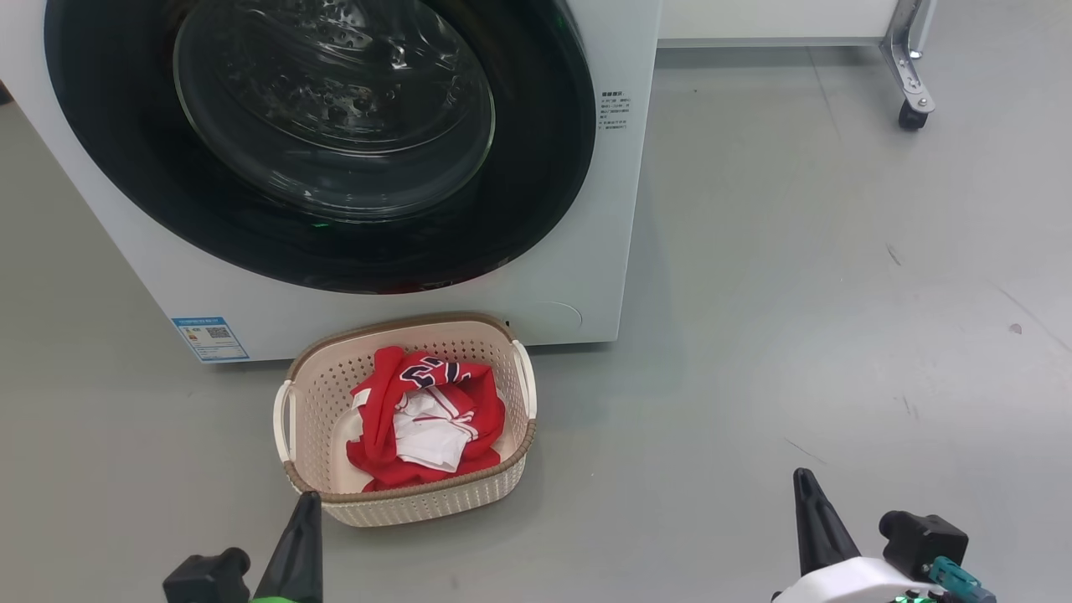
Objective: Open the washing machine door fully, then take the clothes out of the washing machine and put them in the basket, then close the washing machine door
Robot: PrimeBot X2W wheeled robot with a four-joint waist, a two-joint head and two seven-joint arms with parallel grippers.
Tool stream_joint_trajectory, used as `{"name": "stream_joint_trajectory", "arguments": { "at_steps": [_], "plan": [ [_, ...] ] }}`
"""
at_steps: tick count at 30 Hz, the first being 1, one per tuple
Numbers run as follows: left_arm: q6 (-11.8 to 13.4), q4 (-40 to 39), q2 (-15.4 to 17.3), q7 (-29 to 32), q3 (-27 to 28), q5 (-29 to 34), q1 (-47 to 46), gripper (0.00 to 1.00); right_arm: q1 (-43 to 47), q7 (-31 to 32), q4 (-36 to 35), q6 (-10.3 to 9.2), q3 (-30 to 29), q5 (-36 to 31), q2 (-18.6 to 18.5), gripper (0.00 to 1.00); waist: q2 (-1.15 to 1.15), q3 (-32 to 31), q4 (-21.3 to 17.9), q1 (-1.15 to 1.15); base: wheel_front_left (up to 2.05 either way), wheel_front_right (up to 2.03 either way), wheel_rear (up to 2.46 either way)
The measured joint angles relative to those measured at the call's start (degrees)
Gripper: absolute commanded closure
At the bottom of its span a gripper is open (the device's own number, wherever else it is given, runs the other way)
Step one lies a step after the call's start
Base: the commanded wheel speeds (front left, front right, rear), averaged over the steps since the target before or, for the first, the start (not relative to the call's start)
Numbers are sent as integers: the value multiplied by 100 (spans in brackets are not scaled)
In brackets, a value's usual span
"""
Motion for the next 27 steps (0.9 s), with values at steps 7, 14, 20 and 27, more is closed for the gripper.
{"name": "stream_joint_trajectory", "arguments": {
  "at_steps": [7,14,20,27],
  "plan": [
    [-44,-4,0,104,100,-495,-8,100,-5,107,-38,1,-119,488,-26,100,0,-9,4,0,0,0,0],
    [-77,-1,4,229,199,-1026,-30,100,-30,234,-56,20,-249,1023,-77,100,0,-20,8,0,0,0,0],
    [-103,14,18,319,290,-1504,-62,100,-72,309,-59,67,-357,1511,-116,100,0,-29,11,0,0,0,0],
    [-153,47,32,437,385,-2062,-171,100,-158,444,-63,103,-485,2040,-141,100,0,-42,15,0,0,0,0]
  ]
}}
